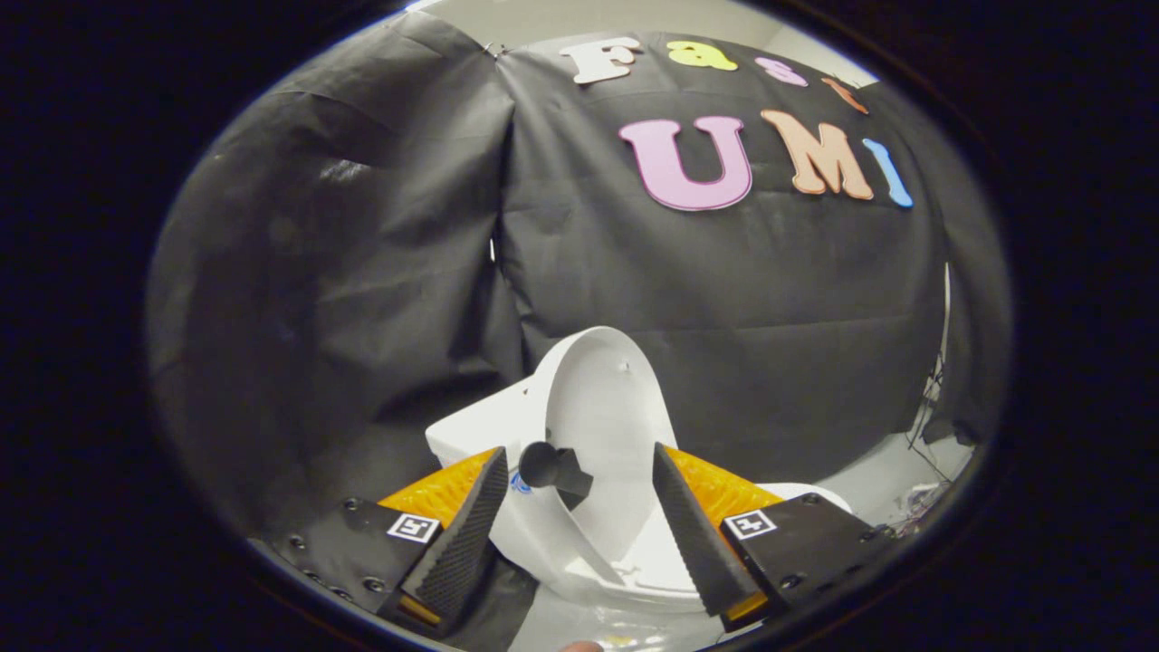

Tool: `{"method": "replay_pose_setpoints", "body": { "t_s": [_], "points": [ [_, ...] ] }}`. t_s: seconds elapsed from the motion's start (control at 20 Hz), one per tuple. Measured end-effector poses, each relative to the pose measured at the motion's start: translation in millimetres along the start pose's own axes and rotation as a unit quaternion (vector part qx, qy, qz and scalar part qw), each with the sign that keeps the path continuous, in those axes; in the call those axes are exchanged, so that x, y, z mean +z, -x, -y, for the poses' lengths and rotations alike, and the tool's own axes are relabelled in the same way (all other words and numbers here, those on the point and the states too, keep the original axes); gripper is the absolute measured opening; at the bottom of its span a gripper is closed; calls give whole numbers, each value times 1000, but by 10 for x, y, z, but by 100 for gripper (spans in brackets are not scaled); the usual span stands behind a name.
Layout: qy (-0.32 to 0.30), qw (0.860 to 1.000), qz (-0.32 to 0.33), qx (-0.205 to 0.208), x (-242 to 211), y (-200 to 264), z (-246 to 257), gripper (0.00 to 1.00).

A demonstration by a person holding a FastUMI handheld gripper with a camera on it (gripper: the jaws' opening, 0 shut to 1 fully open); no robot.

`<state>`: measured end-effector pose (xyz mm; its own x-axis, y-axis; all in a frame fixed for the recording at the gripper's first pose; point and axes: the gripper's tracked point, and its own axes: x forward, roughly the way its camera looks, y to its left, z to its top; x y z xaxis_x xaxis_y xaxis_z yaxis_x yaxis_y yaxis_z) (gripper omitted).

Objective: Open the toilet lid.

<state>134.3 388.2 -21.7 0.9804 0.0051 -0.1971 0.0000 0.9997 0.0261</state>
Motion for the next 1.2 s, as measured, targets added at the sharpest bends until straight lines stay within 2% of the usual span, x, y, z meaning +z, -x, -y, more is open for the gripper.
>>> {"method": "replay_pose_setpoints", "body": {
  "t_s": [0.55,0.65,0.9,1.2],
  "points": [
    [29,999,4,-45,48,492,868,98],
    [21,999,20,-36,109,579,970,98],
    [52,997,7,-57,69,756,1408,98],
    [50,998,36,-24,270,889,1501,98]
  ]
}}
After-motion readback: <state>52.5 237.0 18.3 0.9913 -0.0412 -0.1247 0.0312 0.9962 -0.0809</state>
